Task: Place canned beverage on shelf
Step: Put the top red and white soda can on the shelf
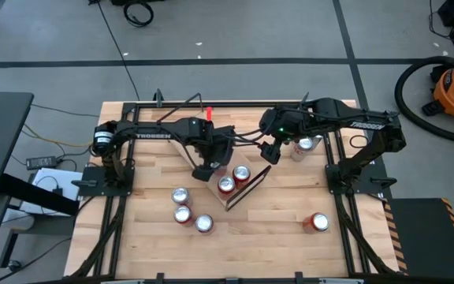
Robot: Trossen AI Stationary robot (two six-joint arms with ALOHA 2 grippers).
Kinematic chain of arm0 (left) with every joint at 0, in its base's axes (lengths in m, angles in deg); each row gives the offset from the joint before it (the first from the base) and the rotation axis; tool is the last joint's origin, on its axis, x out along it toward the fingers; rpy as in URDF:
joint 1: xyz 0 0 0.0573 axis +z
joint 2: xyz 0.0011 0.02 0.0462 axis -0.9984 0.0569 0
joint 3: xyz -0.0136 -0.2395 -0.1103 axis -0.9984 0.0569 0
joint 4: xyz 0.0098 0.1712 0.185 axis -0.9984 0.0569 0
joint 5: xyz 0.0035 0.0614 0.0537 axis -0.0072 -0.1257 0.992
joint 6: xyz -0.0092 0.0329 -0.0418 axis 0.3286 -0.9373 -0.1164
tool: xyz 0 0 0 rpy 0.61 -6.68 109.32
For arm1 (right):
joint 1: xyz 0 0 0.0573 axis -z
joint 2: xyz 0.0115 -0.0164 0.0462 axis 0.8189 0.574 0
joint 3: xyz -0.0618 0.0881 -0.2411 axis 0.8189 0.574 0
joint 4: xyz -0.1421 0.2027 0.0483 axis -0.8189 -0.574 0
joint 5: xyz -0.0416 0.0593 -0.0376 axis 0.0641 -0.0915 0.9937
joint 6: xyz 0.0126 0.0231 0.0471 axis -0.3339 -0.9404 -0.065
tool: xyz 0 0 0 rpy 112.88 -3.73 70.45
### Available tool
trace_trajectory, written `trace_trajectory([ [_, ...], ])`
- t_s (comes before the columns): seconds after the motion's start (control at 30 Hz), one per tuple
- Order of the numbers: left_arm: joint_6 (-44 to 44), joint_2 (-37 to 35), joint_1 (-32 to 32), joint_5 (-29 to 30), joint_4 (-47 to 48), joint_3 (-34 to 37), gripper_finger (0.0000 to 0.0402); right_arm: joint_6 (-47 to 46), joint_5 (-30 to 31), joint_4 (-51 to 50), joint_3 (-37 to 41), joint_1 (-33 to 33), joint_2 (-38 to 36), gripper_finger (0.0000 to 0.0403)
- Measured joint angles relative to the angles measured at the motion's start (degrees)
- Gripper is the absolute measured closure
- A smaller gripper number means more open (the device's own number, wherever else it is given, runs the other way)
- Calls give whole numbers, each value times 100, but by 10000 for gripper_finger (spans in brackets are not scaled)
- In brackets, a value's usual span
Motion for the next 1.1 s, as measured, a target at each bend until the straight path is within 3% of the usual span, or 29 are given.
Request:
trace_trajectory([
  [0.2,-42,6,-7,90,-138,4,76,-17,-6,0,0,0,0,55],
  [0.67,419,40,-7,106,-165,35,7,90,3,69,0,0,0,55],
  [1.1,3420,-227,-2,119,-116,20,6,90,3,70,0,2,0,55],
])
